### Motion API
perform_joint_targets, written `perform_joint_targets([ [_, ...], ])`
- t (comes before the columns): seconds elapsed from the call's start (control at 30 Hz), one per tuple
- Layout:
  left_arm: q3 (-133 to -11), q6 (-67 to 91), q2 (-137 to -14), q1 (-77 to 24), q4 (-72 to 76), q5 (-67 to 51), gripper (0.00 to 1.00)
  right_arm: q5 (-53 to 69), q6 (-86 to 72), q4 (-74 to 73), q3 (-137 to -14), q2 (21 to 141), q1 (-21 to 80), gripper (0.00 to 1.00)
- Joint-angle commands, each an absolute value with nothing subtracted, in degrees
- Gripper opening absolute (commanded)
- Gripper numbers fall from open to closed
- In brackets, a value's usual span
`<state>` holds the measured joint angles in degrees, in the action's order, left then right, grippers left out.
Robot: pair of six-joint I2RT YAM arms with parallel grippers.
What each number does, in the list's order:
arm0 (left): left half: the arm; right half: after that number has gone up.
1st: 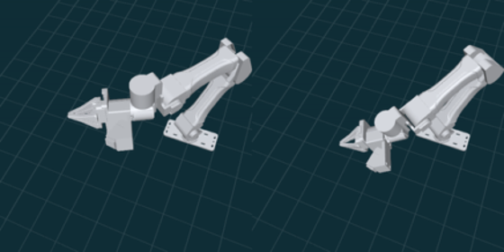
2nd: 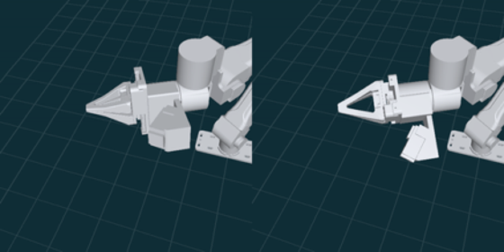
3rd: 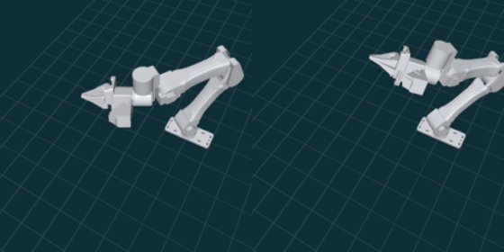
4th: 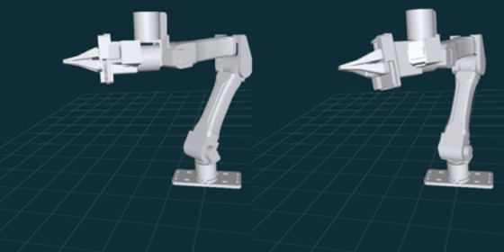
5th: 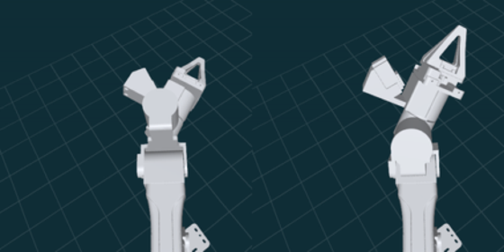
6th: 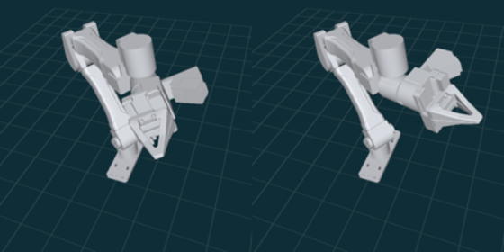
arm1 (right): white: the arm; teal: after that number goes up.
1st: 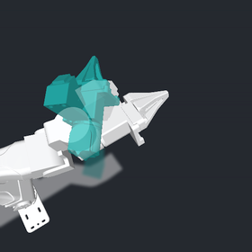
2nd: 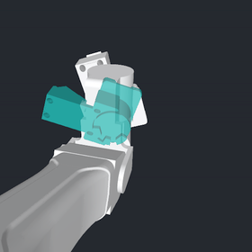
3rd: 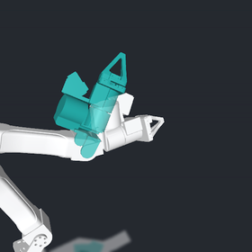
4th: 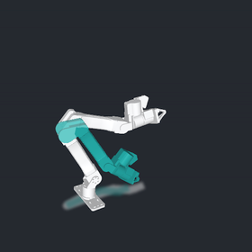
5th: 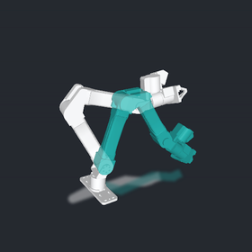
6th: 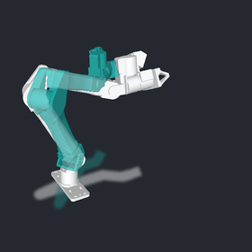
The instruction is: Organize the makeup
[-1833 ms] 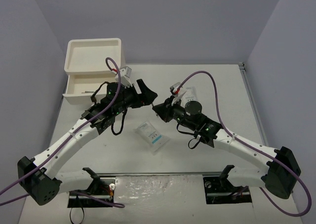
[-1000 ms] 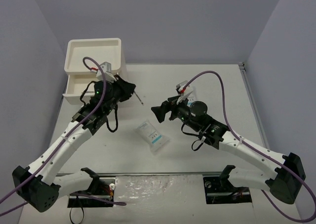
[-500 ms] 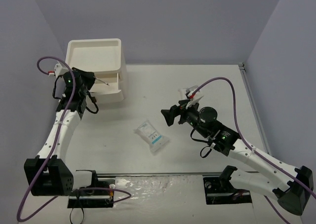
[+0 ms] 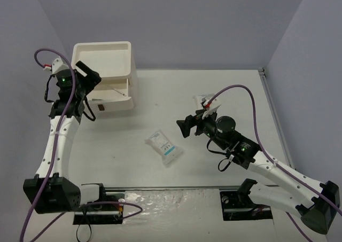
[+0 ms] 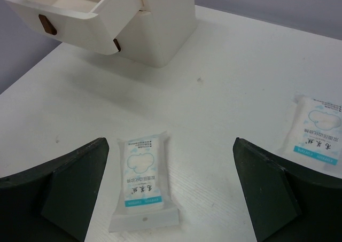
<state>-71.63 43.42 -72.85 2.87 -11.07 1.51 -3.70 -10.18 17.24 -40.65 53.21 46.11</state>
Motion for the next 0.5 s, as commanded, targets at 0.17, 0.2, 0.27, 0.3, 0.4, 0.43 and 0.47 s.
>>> perform_joint_targets([
  [0.17,-67.04,17.58,-59.67,2.64,-25.4,-6.93,0.73,-4.17,-8.4,19.47,-39.16,51.24,45.44,1.0],
  [0.2,-64.85,16.91,-58.82,2.59,-25.26,-7.45,0.72,-4.04,-8.48,19.42,-38.97,51.24,45.44,1.0],
  [0.27,-61.16,16.14,-57.65,2.4,-23.89,-7.99,0.7,-3.83,-8.76,19.45,-38.67,51.09,45.44,1.0],
  [0.3,-59.38,15.88,-57.32,2.28,-22.88,-7.81,0.68,-3.6,-8.9,19.52,-38.47,50.97,45.43,1.0],
  [0.4,-56.45,15.25,-57.72,2.14,-19.99,-7.48,0.65,-3.35,-9.39,19.8,-37.9,50.53,45.35,1.0],
  [0.43,-55.76,15.11,-58.04,2.1,-19.32,-7.41,0.64,-3.25,-9.5,19.89,-37.74,50.33,45.35,1.0],
  [0.47,-55.43,15.06,-58.64,2.05,-18.35,-7.55,0.64,-3.25,-9.55,20.03,-37.46,50.14,45.35,1.0],
])
